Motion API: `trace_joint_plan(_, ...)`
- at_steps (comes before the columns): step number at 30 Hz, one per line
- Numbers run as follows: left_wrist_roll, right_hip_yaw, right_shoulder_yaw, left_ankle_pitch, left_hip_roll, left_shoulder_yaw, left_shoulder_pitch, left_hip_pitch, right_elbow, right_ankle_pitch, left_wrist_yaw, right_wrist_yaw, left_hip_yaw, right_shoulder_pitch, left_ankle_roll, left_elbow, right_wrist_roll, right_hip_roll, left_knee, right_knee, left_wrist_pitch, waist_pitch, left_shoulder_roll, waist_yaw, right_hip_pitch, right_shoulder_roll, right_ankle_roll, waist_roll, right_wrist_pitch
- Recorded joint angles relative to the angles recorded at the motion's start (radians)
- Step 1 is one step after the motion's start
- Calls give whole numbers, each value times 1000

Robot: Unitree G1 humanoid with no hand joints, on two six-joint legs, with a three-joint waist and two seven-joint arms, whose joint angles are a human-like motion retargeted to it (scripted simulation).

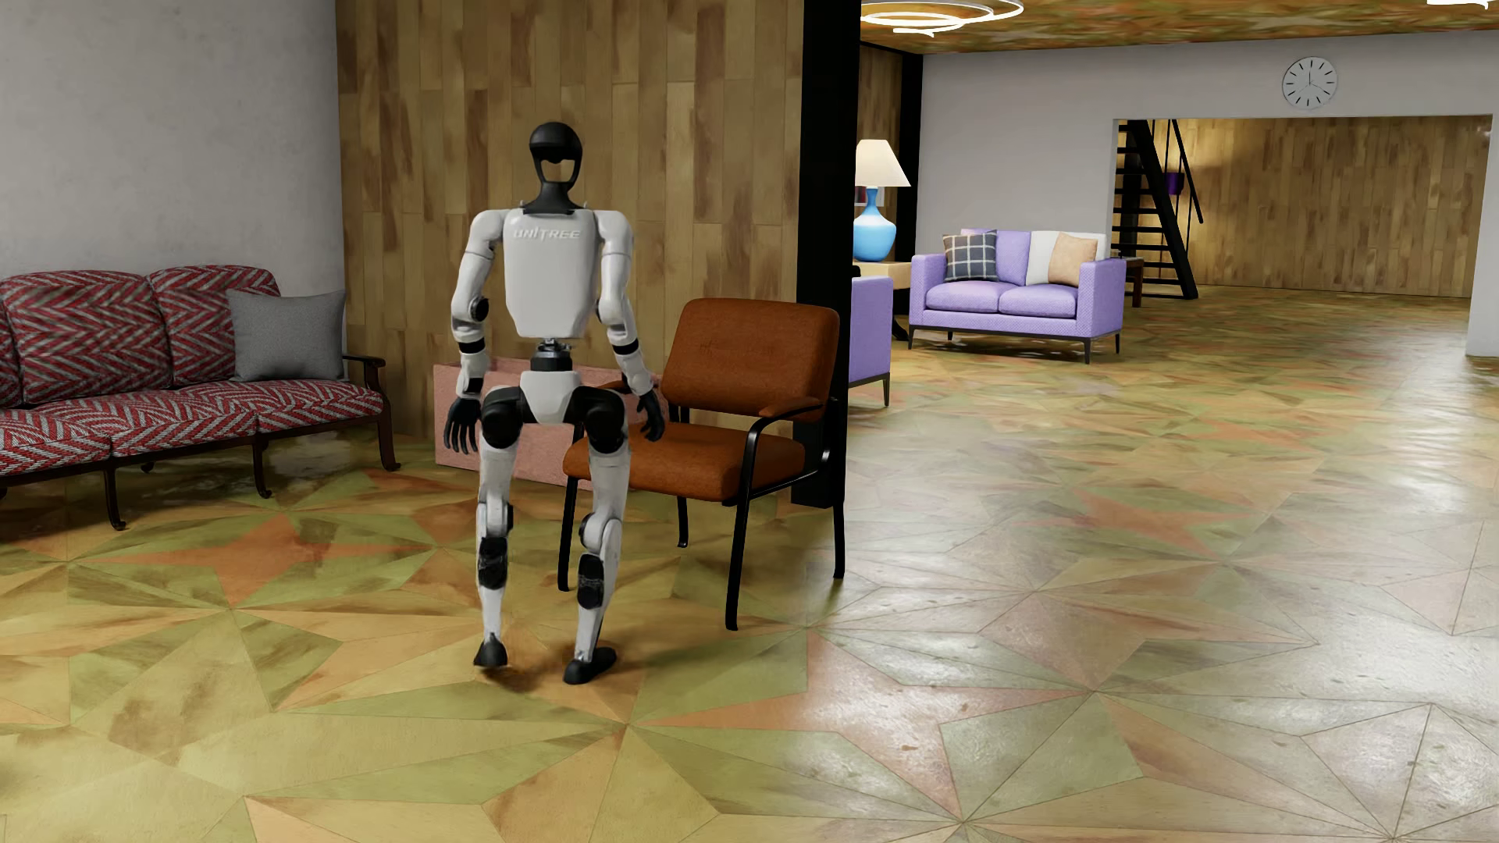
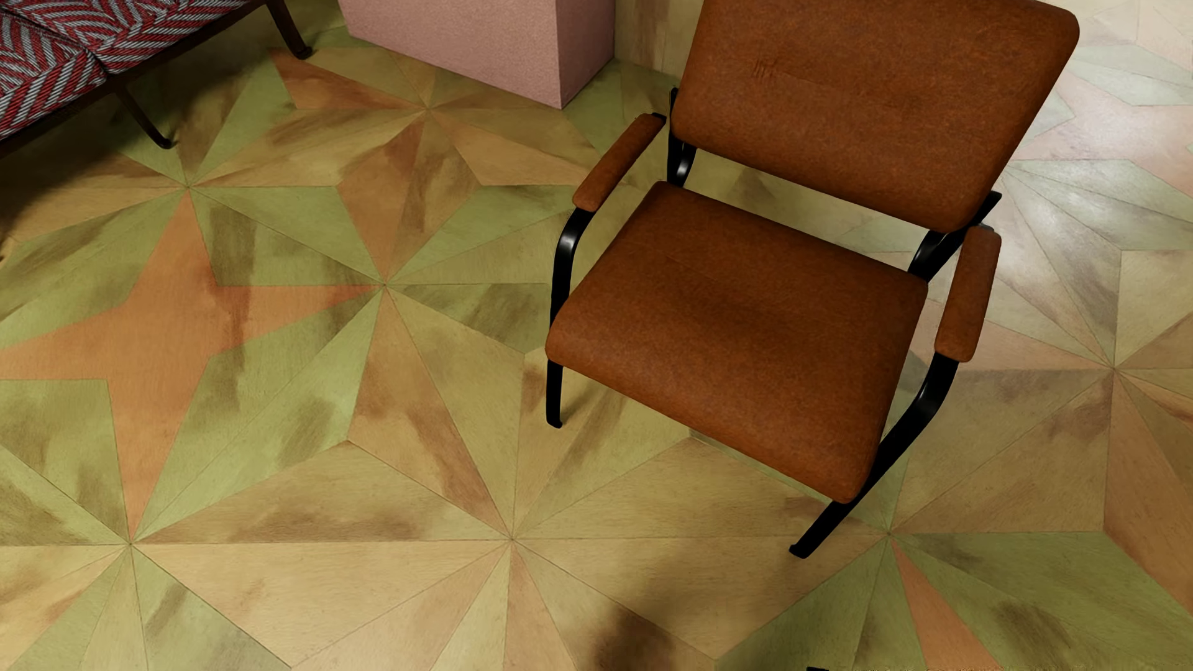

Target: Go to officechair

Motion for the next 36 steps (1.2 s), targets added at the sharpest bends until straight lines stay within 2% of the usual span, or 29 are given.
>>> trace_joint_plan(1,1,20,7,-12,-9,-2,4,-1,0,-3,-11,4,-18,0,36,-5,-2,6,-108,-4,-3,0,-1,14,6,-5,9,5,-10)
trace_joint_plan(2,0,40,14,-14,-54,2,8,4,2,-6,-11,8,-92,2,50,-13,-4,9,-231,-8,-5,-1,-5,24,11,-8,18,7,-15)
trace_joint_plan(3,-2,62,20,-5,-109,9,14,22,8,-10,-2,12,-204,3,31,-22,-5,12,-364,-8,-4,-2,-10,31,15,-10,28,8,-16)
trace_joint_plan(4,-2,84,28,34,-140,15,14,50,11,-10,8,14,-270,0,-3,-26,-7,12,-447,-15,-4,-4,-24,32,20,-10,38,9,-1)
trace_joint_plan(5,0,105,29,26,-138,18,13,75,20,-13,16,16,-257,-2,-9,-28,-5,11,-472,-11,-6,-4,-35,28,21,-11,49,10,15)
trace_joint_plan(9,31,210,-10,26,-133,-6,-28,144,78,-3,6,-2,-118,-2,44,-26,5,-5,-526,-13,-6,-7,-67,15,22,-2,101,-1,75)
trace_joint_plan(13,37,335,-4,17,-136,-8,-87,205,110,10,31,30,19,33,75,-39,3,-10,-586,-7,-22,-8,-68,8,-4,-15,154,-20,78)
trace_joint_plan(17,35,453,-50,11,-119,-21,-157,233,105,27,30,23,165,48,95,-20,42,16,-629,6,-24,-12,-31,3,-60,4,208,-42,80)
trace_joint_plan(20,42,398,-72,-1,-87,-80,-228,229,102,33,3,25,253,58,103,28,29,0,-613,9,-21,-14,20,5,-102,12,292,-54,71)
trace_joint_plan(21,46,345,-73,-2,-78,-106,-252,232,109,36,-5,33,277,61,104,46,16,-23,-613,21,-21,-15,36,7,-111,8,287,-57,69)
trace_joint_plan(22,49,284,-75,-2,-72,-129,-275,235,118,37,-9,40,297,62,106,60,7,-58,-611,48,-19,-16,49,10,-118,1,259,-59,68)
trace_joint_plan(24,46,237,-83,-6,-67,-152,-309,236,133,19,4,47,319,67,107,67,-2,-120,-599,124,-15,-16,58,13,-127,-17,240,-60,69)
trace_joint_plan(28,-1,321,-92,-5,-66,-138,-325,237,144,-27,68,64,318,78,100,23,-19,-179,-586,184,-38,-17,36,21,-92,-42,240,-56,80)
trace_joint_plan(31,-9,344,-77,5,-61,-154,-303,241,136,-12,80,78,304,76,85,-25,-35,-205,-588,124,-69,-21,23,33,-27,-42,234,-55,75)
trace_joint_plan(32,-11,343,-69,9,-58,-157,-289,243,132,17,82,85,300,70,78,-38,-36,-204,-591,91,-75,-24,19,37,0,-40,235,-56,69)
trace_joint_plan(33,-17,328,-60,15,-54,-155,-270,247,127,46,85,89,299,63,70,-48,-42,-209,-596,52,-77,-26,15,42,22,-40,279,-57,65)
trace_joint_plan(34,-24,310,-50,22,-49,-148,-249,253,121,50,90,85,300,54,61,-53,-56,-210,-603,22,-75,-29,8,47,41,-39,297,-60,64)
trace_joint_plan(36,-43,262,-41,41,-28,-118,-203,264,106,14,105,65,301,35,39,-39,-66,-200,-611,-21,-54,-31,-12,56,74,-26,272,-68,65)
